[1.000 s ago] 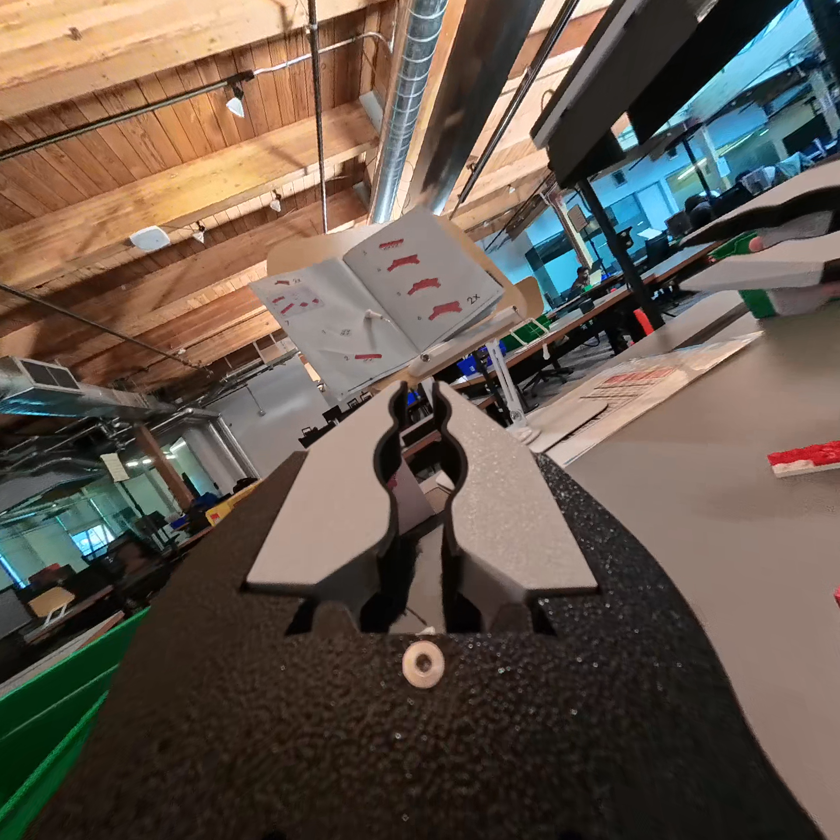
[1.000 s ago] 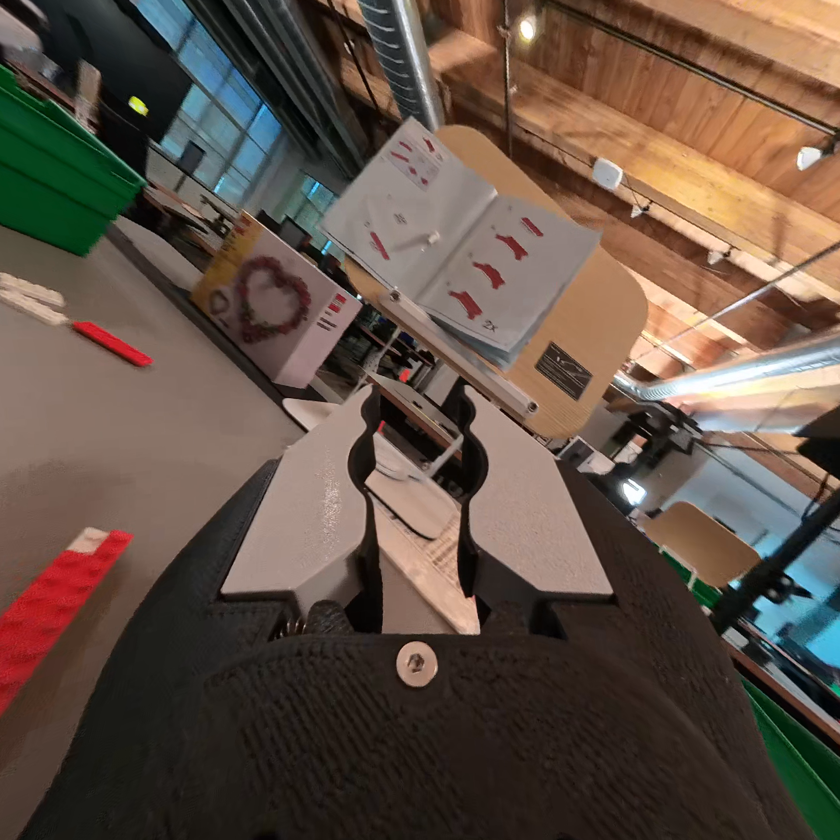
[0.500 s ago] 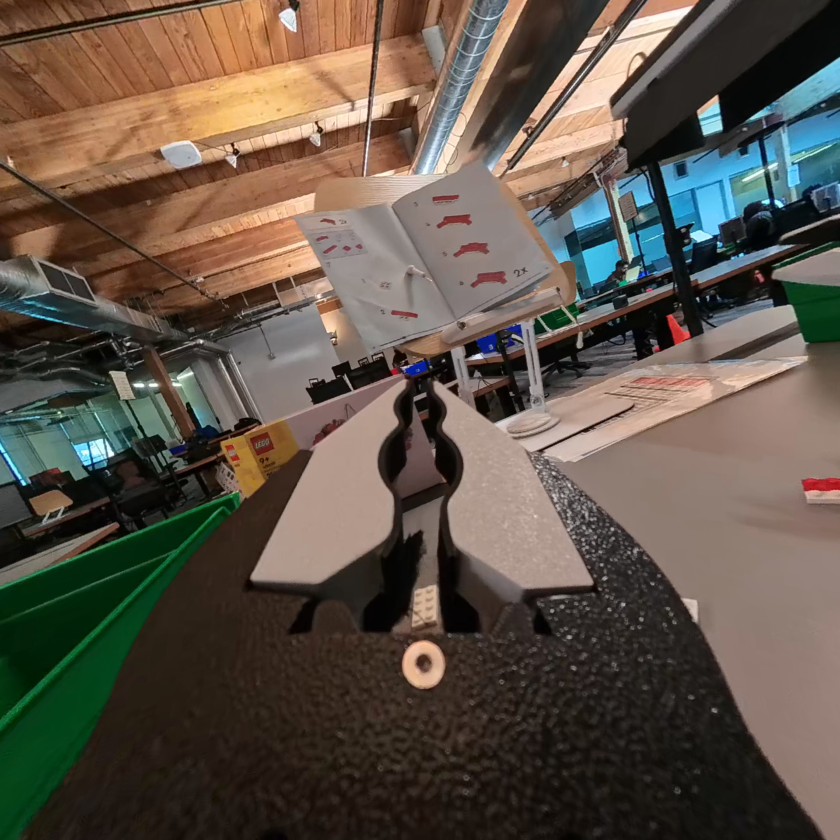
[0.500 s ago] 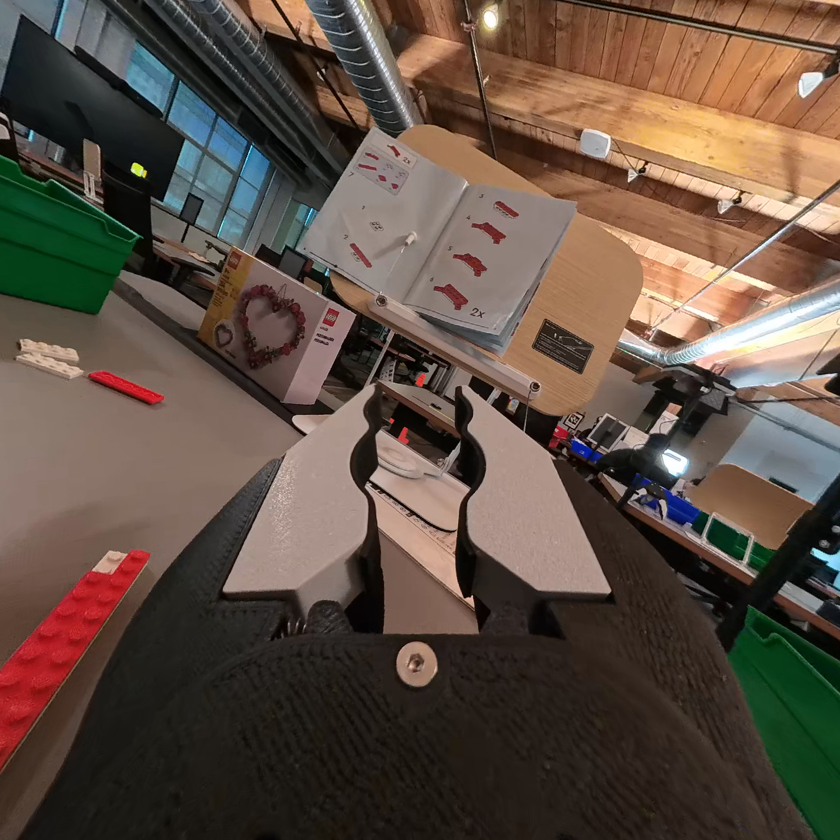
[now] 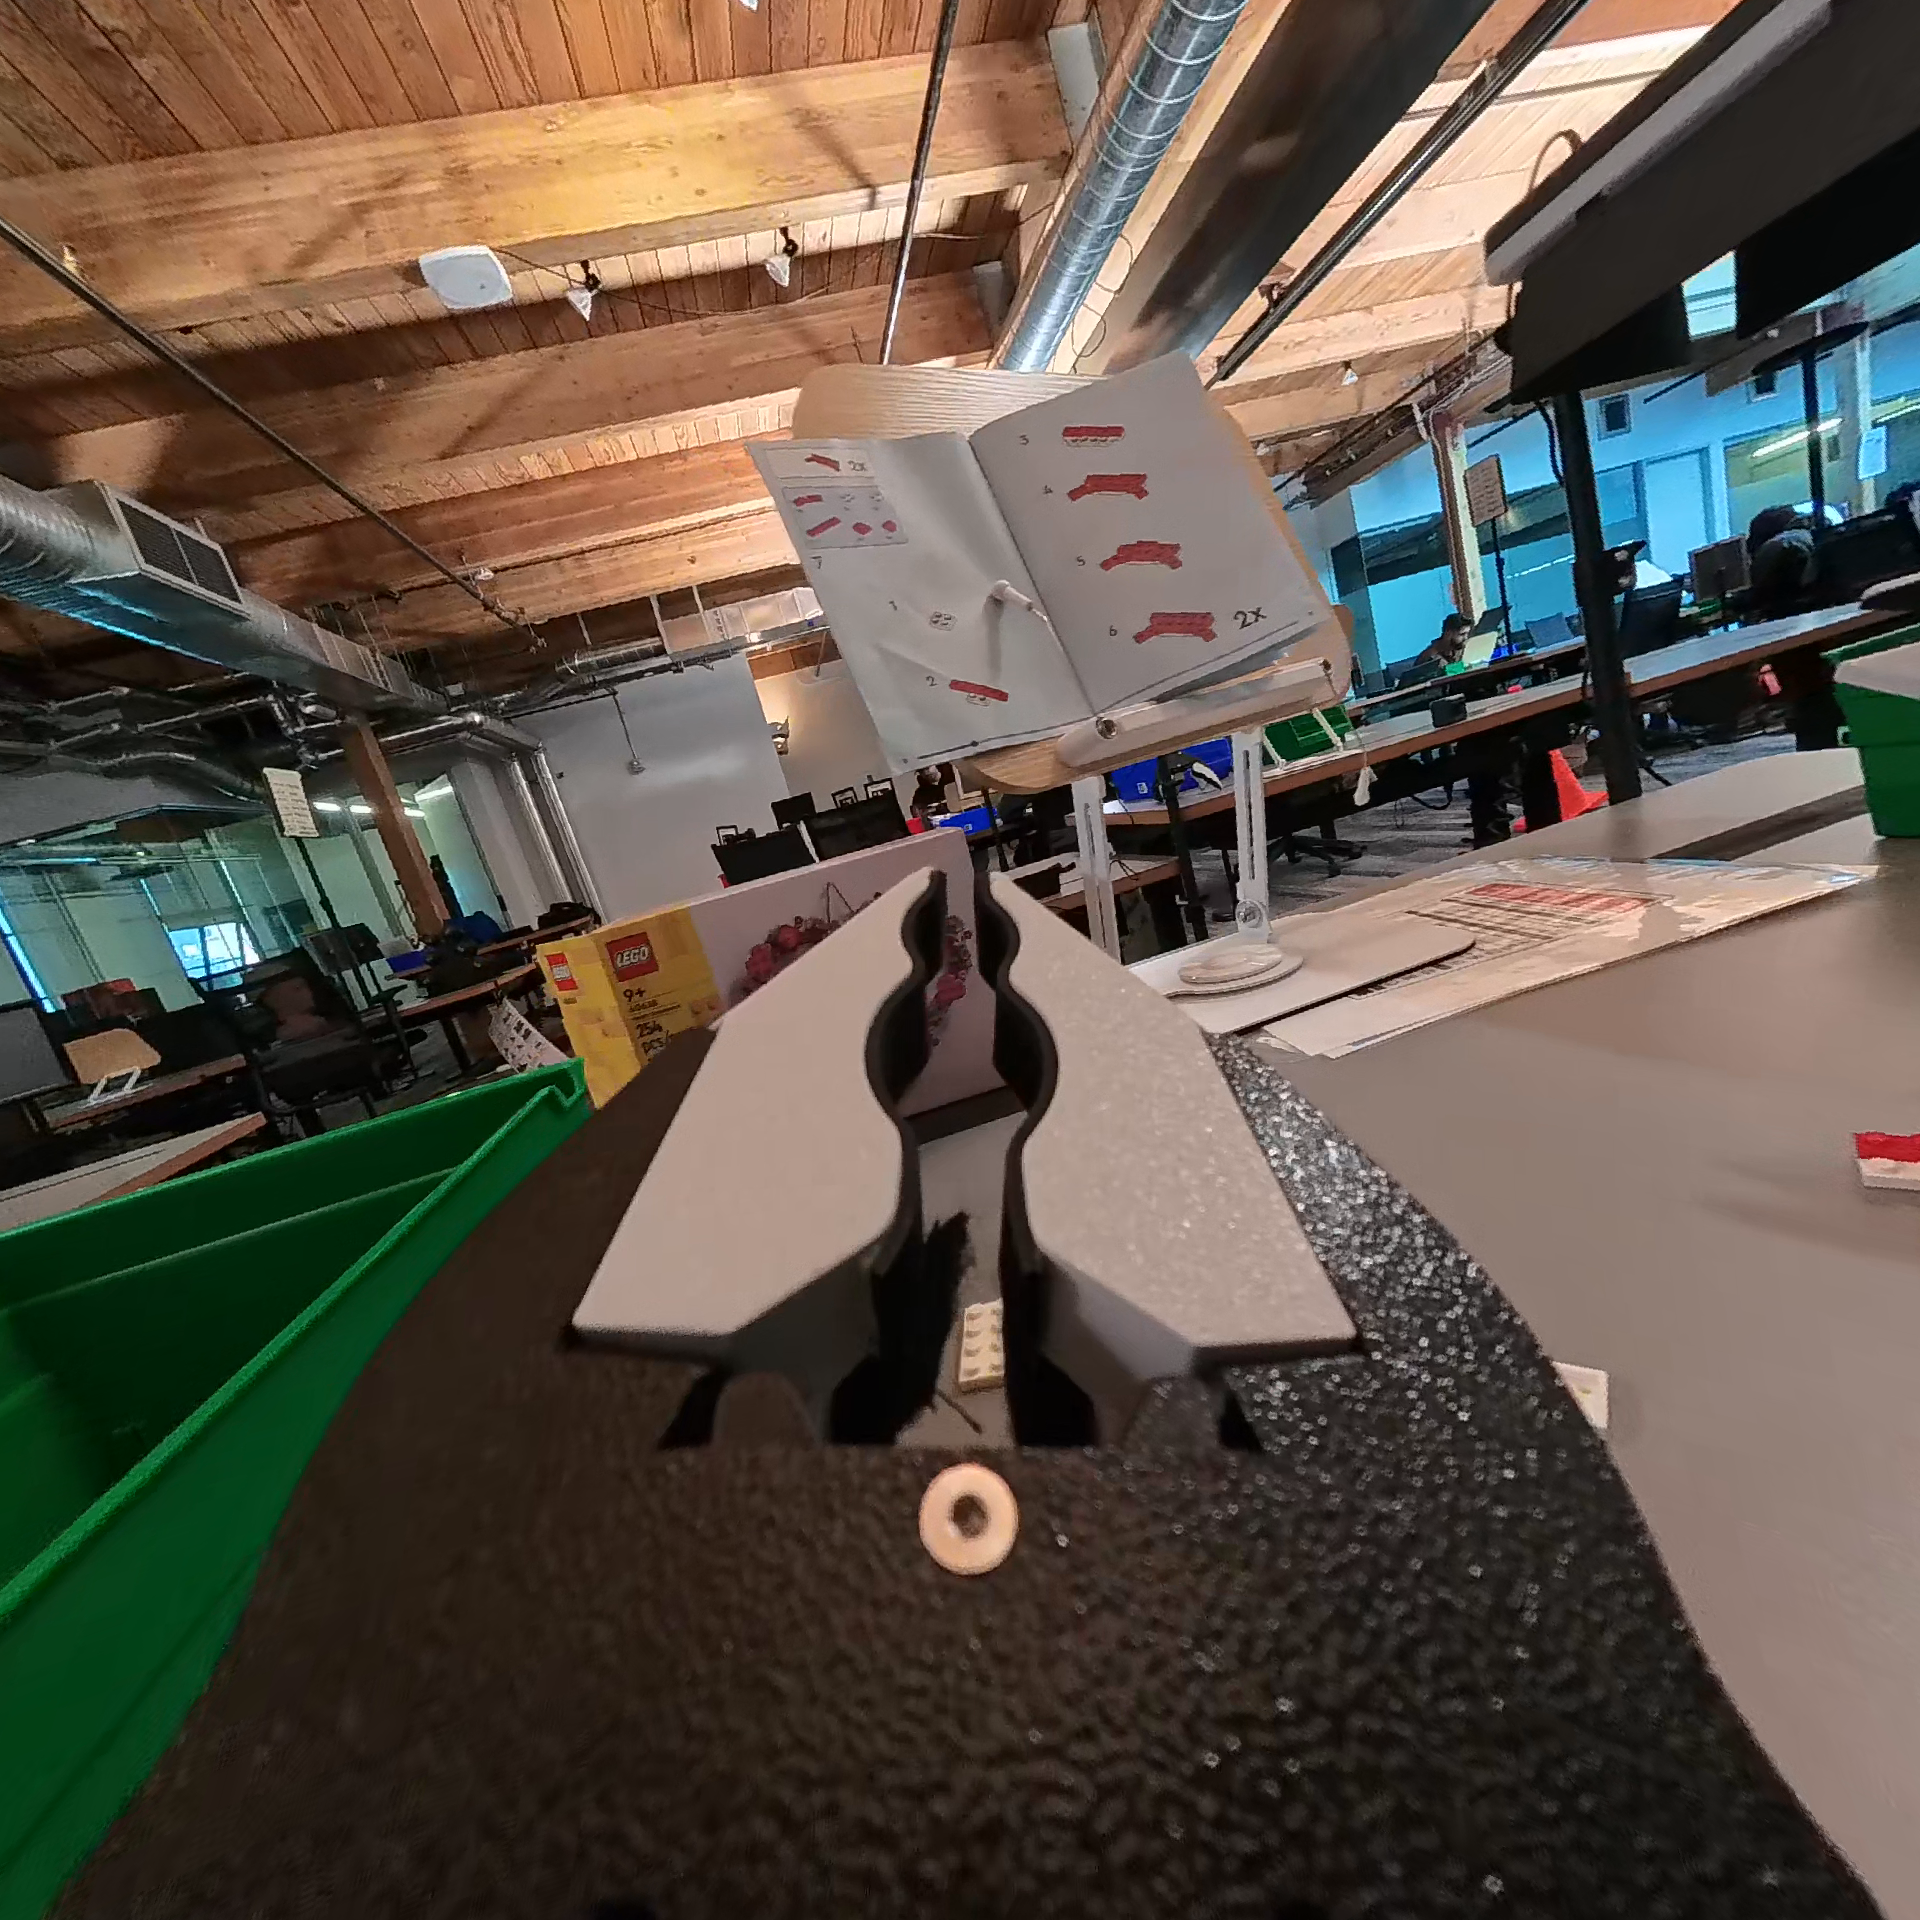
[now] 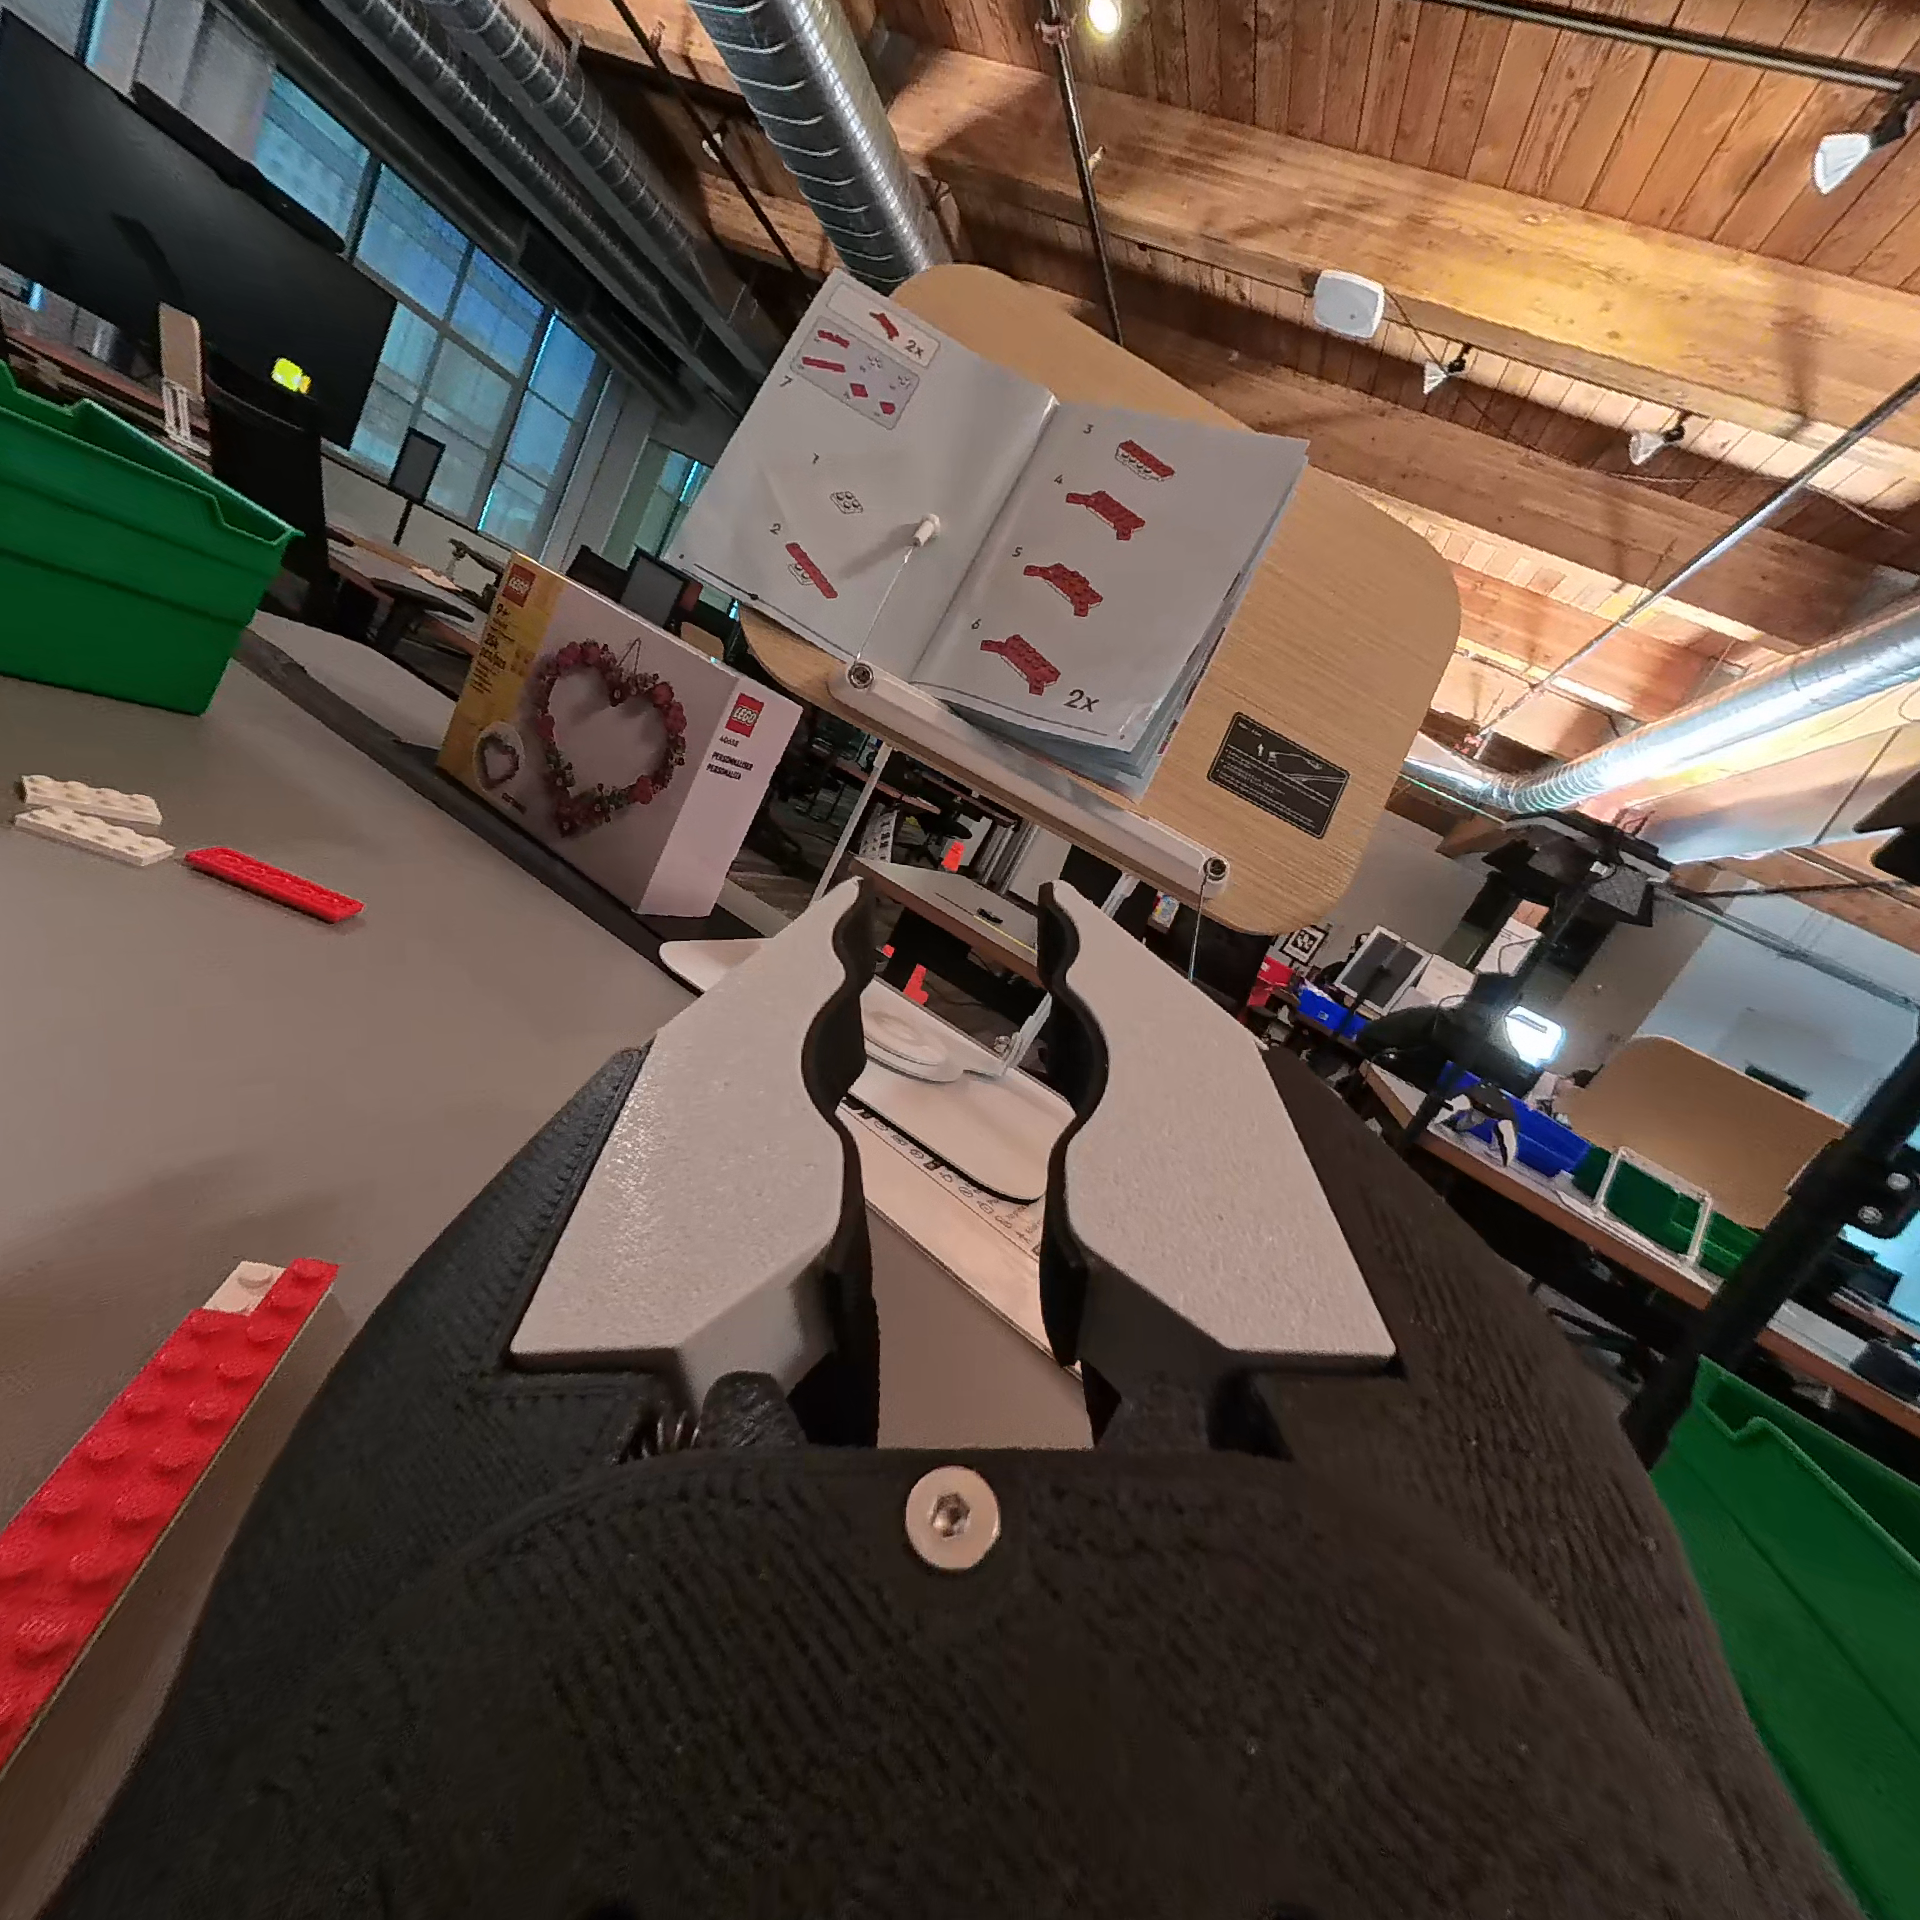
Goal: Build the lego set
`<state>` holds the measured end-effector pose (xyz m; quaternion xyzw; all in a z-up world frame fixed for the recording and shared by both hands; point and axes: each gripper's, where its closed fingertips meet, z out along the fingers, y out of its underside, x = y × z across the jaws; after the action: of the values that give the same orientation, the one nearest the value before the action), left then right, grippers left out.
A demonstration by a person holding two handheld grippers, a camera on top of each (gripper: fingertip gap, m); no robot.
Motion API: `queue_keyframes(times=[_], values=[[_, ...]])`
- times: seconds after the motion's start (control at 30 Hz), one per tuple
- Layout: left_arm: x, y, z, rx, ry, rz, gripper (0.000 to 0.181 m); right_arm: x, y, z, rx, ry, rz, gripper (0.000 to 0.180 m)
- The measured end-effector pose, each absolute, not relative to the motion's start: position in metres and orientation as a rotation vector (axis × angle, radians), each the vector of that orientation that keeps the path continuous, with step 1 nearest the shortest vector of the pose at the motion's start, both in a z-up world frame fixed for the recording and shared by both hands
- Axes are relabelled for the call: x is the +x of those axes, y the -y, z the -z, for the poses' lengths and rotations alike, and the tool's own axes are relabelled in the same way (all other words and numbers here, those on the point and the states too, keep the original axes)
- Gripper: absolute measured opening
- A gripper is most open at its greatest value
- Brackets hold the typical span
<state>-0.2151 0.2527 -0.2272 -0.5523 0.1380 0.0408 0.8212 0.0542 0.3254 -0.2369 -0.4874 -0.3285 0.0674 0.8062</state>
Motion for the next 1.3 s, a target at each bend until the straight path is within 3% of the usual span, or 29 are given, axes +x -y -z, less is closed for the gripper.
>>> queue_keyframes(times=[0.57, 0.73, 0.8, 1.03, 1.3], values=[[-0.217, -0.251, 0.233, -1.216, -0.293, -0.085, 0.002, 0.058, -0.33, 0.243, -1.088, 0.716, -0.097, 0.023], [-0.149, -0.238, 0.267, -1.439, -0.594, 0.375, 0.017, 0.054, -0.33, 0.246, -1.079, 0.749, -0.059, 0.023], [-0.13, -0.229, 0.284, -1.593, -0.676, 0.532, 0.036, 0.053, -0.33, 0.247, -1.077, 0.755, -0.053, 0.022], [-0.119, -0.222, 0.34, -1.972, -0.853, 0.475, 0.035, 0.058, -0.331, 0.245, -1.088, 0.728, -0.065, 0.022], [-0.126, -0.23, 0.358, -2.068, -0.793, 0.514, 0.033, 0.061, -0.336, 0.245, -1.107, 0.7, -0.073, 0.023]])
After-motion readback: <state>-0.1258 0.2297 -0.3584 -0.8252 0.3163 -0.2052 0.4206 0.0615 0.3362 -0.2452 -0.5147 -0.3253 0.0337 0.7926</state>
